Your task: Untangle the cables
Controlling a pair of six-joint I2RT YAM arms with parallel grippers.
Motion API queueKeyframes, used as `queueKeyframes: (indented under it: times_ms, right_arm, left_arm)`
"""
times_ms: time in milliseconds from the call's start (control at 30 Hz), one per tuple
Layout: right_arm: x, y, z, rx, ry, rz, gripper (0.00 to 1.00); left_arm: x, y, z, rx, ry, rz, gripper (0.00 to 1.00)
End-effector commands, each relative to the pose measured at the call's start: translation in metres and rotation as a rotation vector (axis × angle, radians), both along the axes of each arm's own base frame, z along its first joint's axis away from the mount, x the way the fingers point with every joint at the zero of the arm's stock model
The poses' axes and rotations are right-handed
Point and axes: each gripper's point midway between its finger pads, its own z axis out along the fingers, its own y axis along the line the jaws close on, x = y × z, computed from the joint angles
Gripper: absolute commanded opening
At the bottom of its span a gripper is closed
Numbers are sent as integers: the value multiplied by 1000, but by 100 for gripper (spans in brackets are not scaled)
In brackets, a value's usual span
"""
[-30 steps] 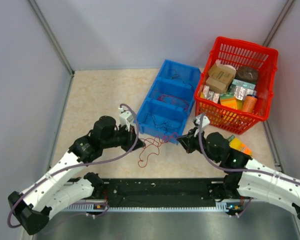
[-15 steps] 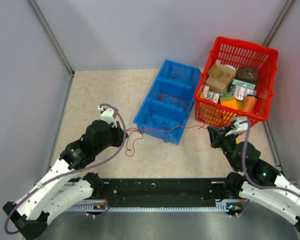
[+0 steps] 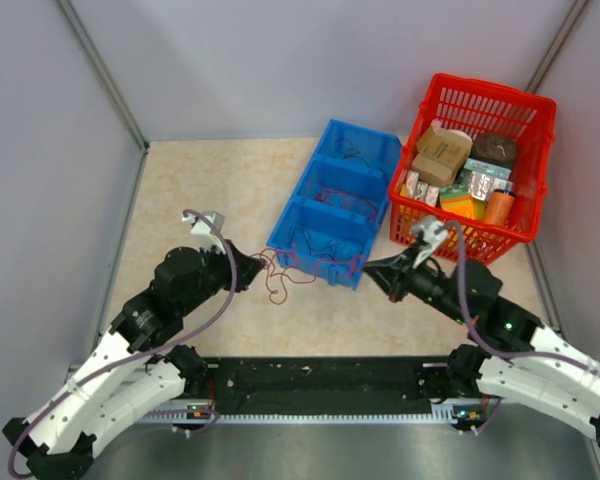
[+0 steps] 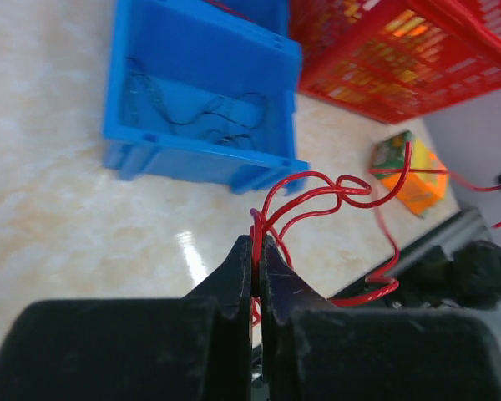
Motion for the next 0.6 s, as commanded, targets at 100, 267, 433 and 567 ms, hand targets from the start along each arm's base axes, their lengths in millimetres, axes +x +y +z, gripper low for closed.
queueKeyframes:
  times_ms: [100, 267, 433, 567]
  right_arm:
    - [-37, 107, 27, 138, 130, 496, 0]
    - [-16, 104, 20, 89, 146, 385, 0]
    - [-29, 100, 20, 103, 130, 433, 6]
    - [-32, 97, 15, 99, 136, 440, 27]
  left_arm:
    - [-30, -89, 38, -335, 37, -441, 0]
    - [-52, -106, 51, -433, 36, -615, 0]
    - [-59, -110, 47, -469, 64, -661, 0]
    - [-60, -112, 47, -482, 85, -673, 0]
